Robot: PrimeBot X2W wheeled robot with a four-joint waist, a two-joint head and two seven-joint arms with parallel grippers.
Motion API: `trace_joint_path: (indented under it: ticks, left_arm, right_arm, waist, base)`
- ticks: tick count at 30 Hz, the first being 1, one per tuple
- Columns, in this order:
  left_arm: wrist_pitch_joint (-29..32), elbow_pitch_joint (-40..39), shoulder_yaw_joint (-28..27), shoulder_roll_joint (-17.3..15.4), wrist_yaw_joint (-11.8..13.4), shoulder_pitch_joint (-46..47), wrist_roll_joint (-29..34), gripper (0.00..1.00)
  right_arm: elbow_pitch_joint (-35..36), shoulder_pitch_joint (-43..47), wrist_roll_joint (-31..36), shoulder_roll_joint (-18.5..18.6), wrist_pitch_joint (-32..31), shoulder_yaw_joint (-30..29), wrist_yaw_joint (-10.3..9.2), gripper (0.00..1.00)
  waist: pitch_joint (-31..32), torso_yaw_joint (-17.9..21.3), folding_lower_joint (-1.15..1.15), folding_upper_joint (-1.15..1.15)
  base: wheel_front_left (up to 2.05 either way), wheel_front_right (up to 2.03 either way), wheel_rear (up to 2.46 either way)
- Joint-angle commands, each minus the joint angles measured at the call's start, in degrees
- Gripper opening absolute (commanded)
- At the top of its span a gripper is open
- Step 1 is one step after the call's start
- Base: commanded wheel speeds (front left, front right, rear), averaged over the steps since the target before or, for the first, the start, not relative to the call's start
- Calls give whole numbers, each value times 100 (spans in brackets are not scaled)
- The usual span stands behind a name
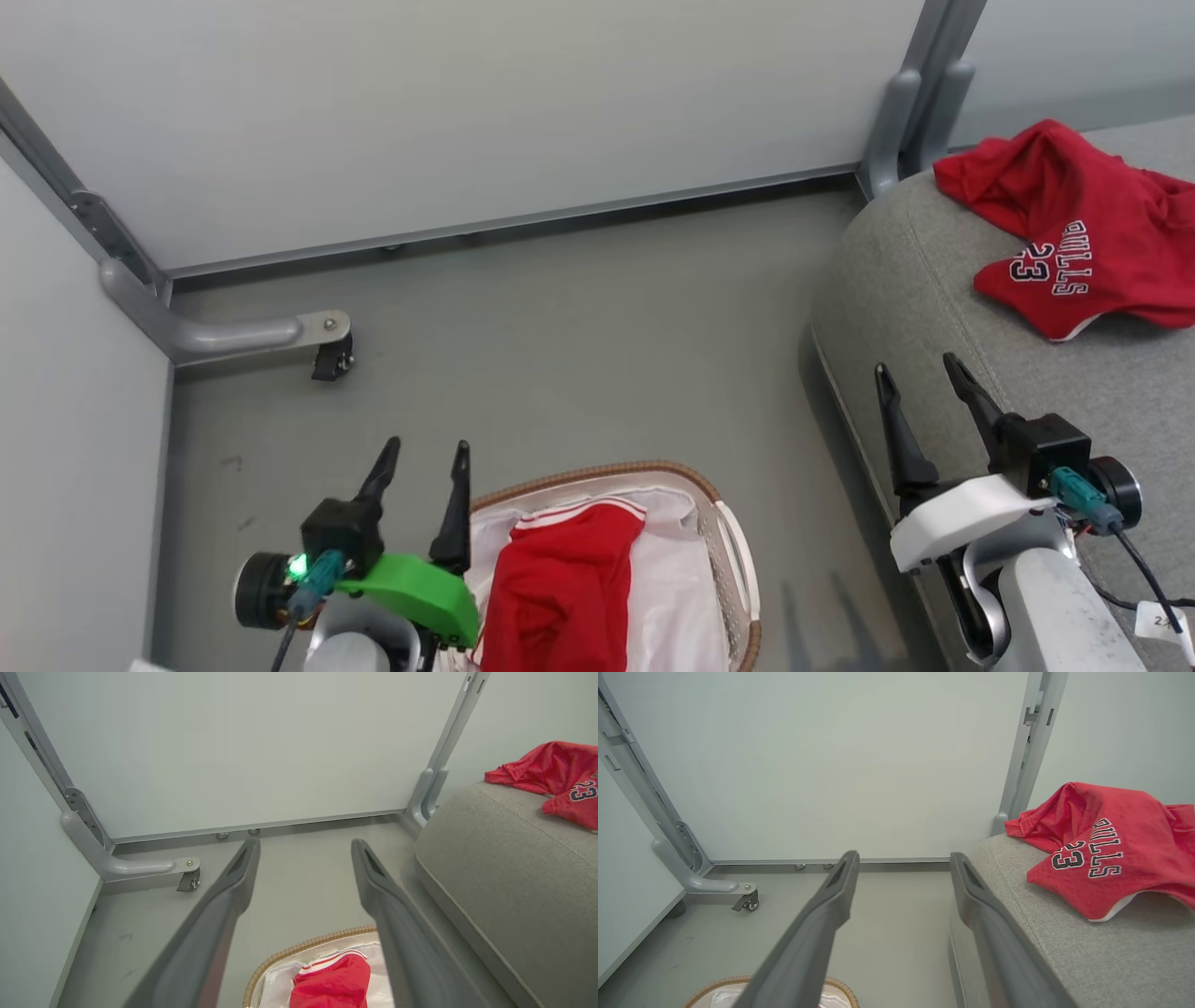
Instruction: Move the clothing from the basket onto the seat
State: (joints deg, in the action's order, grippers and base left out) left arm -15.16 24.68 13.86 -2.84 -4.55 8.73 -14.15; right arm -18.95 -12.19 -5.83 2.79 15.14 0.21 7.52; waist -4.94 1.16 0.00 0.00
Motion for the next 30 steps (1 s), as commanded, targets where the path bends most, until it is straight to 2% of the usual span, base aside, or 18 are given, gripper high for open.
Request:
trace_joint_path:
  ticks: [1,7,8,11,17,23,30]
  left_arm:
    - [2,174,144,-9,-35,257,92,100]
    - [1,1245,869,-14,-101,907,194,100]
    - [2,1670,1117,-16,-112,1097,168,100]
    - [9,2235,1528,-19,-141,1386,59,100]
    - [163,2985,2158,-20,-191,1845,-281,100]
    - [271,3526,2465,-24,-107,2221,-573,100]
    - [276,4206,2610,-25,82,2683,-588,100]
  right_arm:
    - [46,-111,37,20,1,-10,-6,100]
    - [176,-413,123,20,1,38,-6,100]
    - [203,-527,173,19,1,78,-6,100]
    - [254,-676,186,18,1,116,-6,100]
    - [332,-959,117,17,1,241,-6,100]
    - [373,-1204,19,17,1,435,-7,100]
    - [491,-1452,-105,16,1,614,-6,100]
  waist:
    - [-452,204,0,0]
    - [-1181,470,0,0]
    - [-1429,557,0,0]
    - [-1785,661,0,0]
    - [-2426,864,0,0]
    - [-2952,1052,0,0]
    - [-3502,1257,0,0]
  base:
    - [0,0,0]
    - [0,0,0]
    - [0,0,0]
    - [0,0,0]
    - [0,0,0]
    - [0,0,0]
    - [0,0,0]
